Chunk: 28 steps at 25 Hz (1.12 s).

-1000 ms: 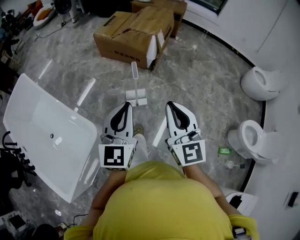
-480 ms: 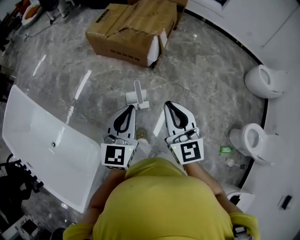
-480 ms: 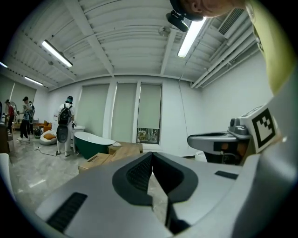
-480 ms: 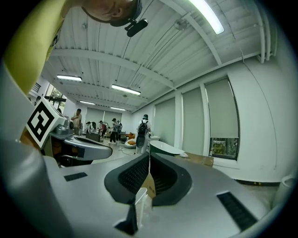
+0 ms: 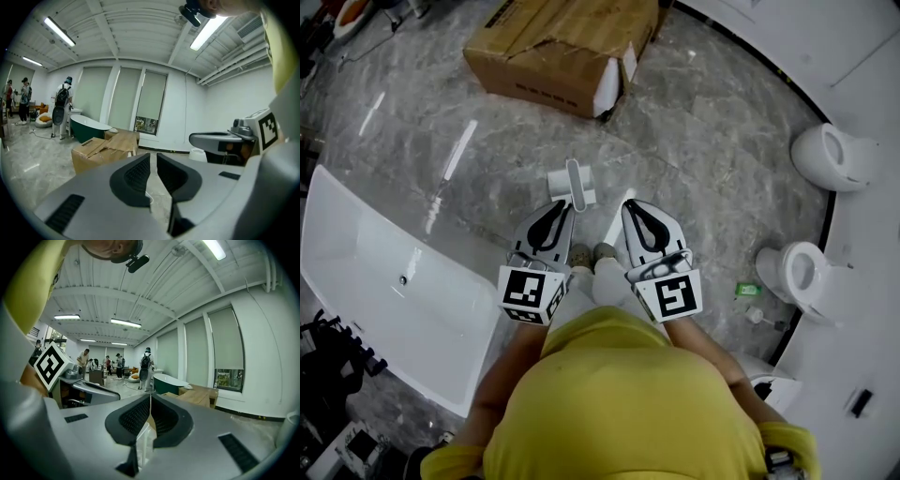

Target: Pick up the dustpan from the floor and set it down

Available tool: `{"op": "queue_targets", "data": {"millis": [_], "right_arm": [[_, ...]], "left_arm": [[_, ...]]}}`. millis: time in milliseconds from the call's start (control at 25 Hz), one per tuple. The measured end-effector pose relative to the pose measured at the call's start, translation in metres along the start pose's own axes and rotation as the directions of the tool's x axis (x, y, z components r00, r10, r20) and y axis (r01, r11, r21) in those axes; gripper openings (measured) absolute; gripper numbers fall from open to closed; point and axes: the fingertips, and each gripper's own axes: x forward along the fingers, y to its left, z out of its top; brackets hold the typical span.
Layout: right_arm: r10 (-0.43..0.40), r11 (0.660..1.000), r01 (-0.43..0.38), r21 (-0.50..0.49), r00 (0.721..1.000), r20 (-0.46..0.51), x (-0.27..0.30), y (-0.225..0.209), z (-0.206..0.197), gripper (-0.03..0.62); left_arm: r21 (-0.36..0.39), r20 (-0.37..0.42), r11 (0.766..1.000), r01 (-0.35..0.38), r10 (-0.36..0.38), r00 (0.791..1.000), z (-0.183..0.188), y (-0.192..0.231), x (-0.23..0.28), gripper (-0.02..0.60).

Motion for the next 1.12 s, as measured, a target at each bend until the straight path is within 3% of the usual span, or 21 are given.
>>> {"op": "queue_targets", "data": {"millis": [240,480,640,960,1120], "right_arm": [[0.029,0.999,-0.031,-0.024,0.998,-0.047,0.006,-0.006,-0.014,0.020],[0.073,0.996,-0.078,-0.045,0.992,-0.105,0.019,-0.007,-0.039,0.020],[0.091,0.994,-0.099,-0.048,0.986,-0.141,0.026,-0.004,-0.052,0.020],[0.103,0.994,-0.111,-0.022,0.971,-0.214,0.039,-0.005,-0.076,0.020],[0.112,0.993,-0.118,-0.011,0.962,-0.251,0.047,-0.007,-0.087,0.020]], "left_arm": [[-0.095,-0.120,0.994,0.056,-0.067,0.991,-0.029,0.004,0.026,0.107],[-0.201,-0.231,0.976,0.086,-0.132,0.964,-0.075,0.014,0.049,0.183],[-0.284,-0.280,0.954,0.099,-0.182,0.943,-0.103,0.022,0.060,0.233],[-0.381,-0.343,0.909,0.168,-0.308,0.887,-0.140,0.026,0.080,0.310],[-0.446,-0.329,0.863,0.237,-0.404,0.853,-0.146,0.020,0.091,0.319]]}}
